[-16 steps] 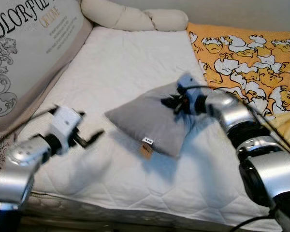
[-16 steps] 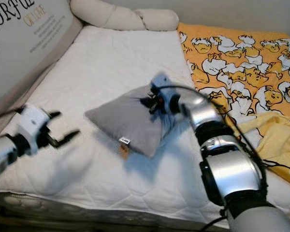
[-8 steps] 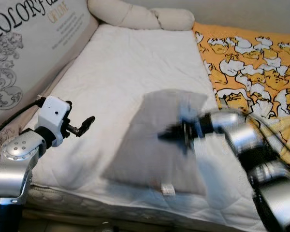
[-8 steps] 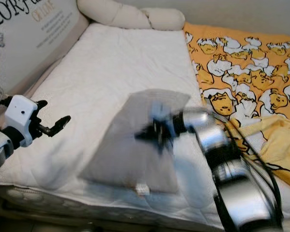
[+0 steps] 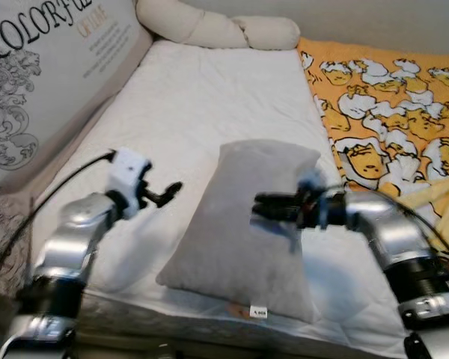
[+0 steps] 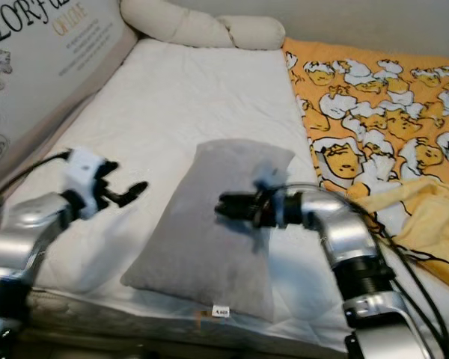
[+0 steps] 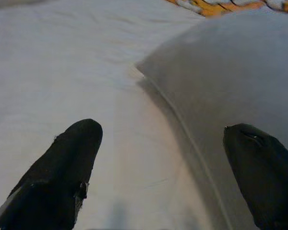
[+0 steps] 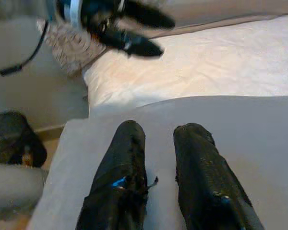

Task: Clean up the room

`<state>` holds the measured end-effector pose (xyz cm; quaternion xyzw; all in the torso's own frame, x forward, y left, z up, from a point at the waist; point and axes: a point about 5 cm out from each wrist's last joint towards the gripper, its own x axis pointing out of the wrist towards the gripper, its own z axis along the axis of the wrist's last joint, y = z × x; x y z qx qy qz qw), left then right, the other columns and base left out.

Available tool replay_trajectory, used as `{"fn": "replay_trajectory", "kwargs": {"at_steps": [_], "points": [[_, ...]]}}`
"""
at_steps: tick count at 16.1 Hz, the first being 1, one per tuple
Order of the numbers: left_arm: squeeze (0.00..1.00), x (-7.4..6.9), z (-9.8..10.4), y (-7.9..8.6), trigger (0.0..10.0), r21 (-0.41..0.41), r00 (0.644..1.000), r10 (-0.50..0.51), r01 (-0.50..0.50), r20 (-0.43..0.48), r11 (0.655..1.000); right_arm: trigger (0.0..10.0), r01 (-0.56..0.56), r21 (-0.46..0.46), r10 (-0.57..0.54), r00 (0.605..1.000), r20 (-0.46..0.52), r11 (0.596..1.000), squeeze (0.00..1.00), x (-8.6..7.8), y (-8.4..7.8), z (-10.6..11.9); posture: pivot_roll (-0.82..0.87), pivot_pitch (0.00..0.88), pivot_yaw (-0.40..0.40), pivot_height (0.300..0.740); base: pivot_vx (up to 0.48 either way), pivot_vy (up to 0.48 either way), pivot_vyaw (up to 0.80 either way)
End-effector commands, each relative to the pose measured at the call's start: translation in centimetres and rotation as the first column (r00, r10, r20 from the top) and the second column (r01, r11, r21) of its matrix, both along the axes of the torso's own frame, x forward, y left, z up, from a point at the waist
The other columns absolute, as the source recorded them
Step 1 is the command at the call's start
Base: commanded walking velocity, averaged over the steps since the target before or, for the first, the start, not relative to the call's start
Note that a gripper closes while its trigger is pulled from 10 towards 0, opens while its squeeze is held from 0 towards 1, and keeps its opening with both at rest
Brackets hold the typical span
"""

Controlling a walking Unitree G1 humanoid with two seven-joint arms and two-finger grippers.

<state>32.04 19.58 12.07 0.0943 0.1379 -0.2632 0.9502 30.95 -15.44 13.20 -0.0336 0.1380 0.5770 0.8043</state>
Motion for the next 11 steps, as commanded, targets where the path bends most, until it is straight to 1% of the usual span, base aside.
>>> {"fn": "replay_trajectory", "kwargs": {"at_steps": [1,2,3,4,5,6,7,8,9,10,11], "points": [[1.0,0.7,-0.1,-0.2,10.0,-0.01,1.0,-0.01,0.01,-0.013,1.0,10.0,0.054,0.029,-0.054,0.998,-0.027,0.998,1.0,-0.1,-1.0,0.1,-0.05,0.0,-0.011,0.74,0.0,0.0,0.0],[1.0,1.4,-0.6,-0.8,10.0,-0.047,0.998,-0.021,0.018,-0.051,0.999,10.0,0.119,0.073,-0.114,0.991,-0.072,0.99,1.0,-0.2,-2.1,0.4,-0.07,0.0,0.002,0.74,0.0,0.0,0.0],[1.0,1.9,-1.0,-1.4,10.0,-0.085,0.996,-0.039,0.032,-0.083,0.996,10.0,0.199,0.12,-0.182,0.973,-0.143,0.973,1.0,-0.1,-3.3,0.7,-0.07,0.0,0.002,0.74,0.0,0.0,0.0],[1.0,2.2,-1.4,-1.8,10.0,-0.11,0.992,-0.057,0.045,-0.108,0.993,10.0,0.282,0.126,-0.253,0.945,-0.206,0.951,1.0,-0.1,-4.4,0.6,-0.08,0.0,0.011,0.74,0.0,0.0,0.0],[1.0,2.3,-1.6,-1.9,10.0,-0.119,0.991,-0.065,0.05,-0.12,0.992,10.0,0.316,0.119,-0.284,0.931,-0.231,0.941,1.0,-0.1,-4.9,0.4,-0.08,0.0,0.011,0.74,0.0,0.0,0.0],[1.0,2.2,-2.4,-2.1,10.0,-0.149,0.983,-0.087,0.063,-0.16,0.987,10.0,0.381,0.066,-0.361,0.909,-0.206,0.922,1.0,-0.3,-6.4,-0.4,-0.09,0.0,0.016,0.74,0.0,0.0,0.0],[1.0,2.1,-2.8,-2.1,10.0,-0.189,0.976,-0.102,0.065,-0.192,0.98,10.0,0.422,0.049,-0.406,0.894,-0.191,0.905,1.0,-0.7,-7.6,-1.2,-0.09,0.0,0.014,0.74,0.0,0.0,0.0],[1.0,2.0,-3.2,-1.9,10.0,-0.236,0.968,-0.12,0.066,-0.221,0.97,10.0,0.463,0.059,-0.436,0.865,-0.247,0.884,1.0,-1.2,-8.6,-1.9,-0.09,0.0,0.014,0.74,0.0,0.0,0.0],[1.0,2.0,-3.2,-1.9,10.0,-0.236,0.968,-0.12,0.066,-0.221,0.97,10.0,0.463,0.059,-0.436,0.865,-0.247,0.884,1.0,-1.2,-8.6,-1.9,-0.09,0.0,0.014,0.74,0.0,0.0,0.0],[1.0,1.6,-3.7,-1.8,10.0,-0.302,0.955,-0.15,0.068,-0.257,0.951,10.0,0.515,0.072,-0.465,0.819,-0.336,0.854,1.0,-1.8,-9.2,-2.9,-0.09,0.0,0.012,0.74,0.0,0.0,0.0],[1.0,1.5,-3.8,-1.7,10.0,-0.326,0.95,-0.159,0.065,-0.27,0.943,10.0,0.528,0.069,-0.474,0.805,-0.356,0.846,1.0,-2.0,-9.4,-3.3,-0.09,0.0,0.01,0.74,0.0,0.0,0.0]]}}
